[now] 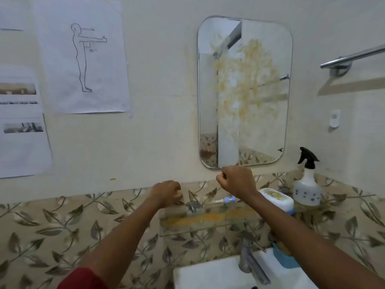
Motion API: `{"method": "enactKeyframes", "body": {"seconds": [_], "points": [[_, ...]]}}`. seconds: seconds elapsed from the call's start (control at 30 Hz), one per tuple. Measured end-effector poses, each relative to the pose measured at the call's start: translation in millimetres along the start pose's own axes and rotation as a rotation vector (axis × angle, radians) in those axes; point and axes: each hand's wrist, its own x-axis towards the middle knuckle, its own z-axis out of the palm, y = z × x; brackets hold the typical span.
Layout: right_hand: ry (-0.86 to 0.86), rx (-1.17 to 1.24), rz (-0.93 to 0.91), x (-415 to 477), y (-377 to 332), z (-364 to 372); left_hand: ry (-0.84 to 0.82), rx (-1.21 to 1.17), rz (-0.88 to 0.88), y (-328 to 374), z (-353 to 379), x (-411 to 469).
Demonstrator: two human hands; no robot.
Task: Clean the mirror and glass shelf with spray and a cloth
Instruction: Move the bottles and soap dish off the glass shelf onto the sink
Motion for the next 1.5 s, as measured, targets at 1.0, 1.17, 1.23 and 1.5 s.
{"method": "enactKeyframes", "body": {"seconds": [1.0, 1.17, 1.23, 1.5], "points": [[-0.468, -0.343, -0.311, -4.9, 8.0, 118.8, 0.473, -0.760, -0.117, 1.6, 12.9, -56.6], [-0.432, -0.382, -0.361, -4.3, 6.0, 114.0, 0.484, -0.835, -0.135, 7.2, 13.5, -60.1], [-0.362, -0.391, -0.361, -5.6, 5.3, 106.5, 0.500, -0.856, -0.149, 7.5, 14.0, -58.8], [-0.006, 0.058, -0.072, -10.4, 8.2, 84.7, 0.399, -1.082, -0.259, 14.5, 15.3, -61.3]]}}
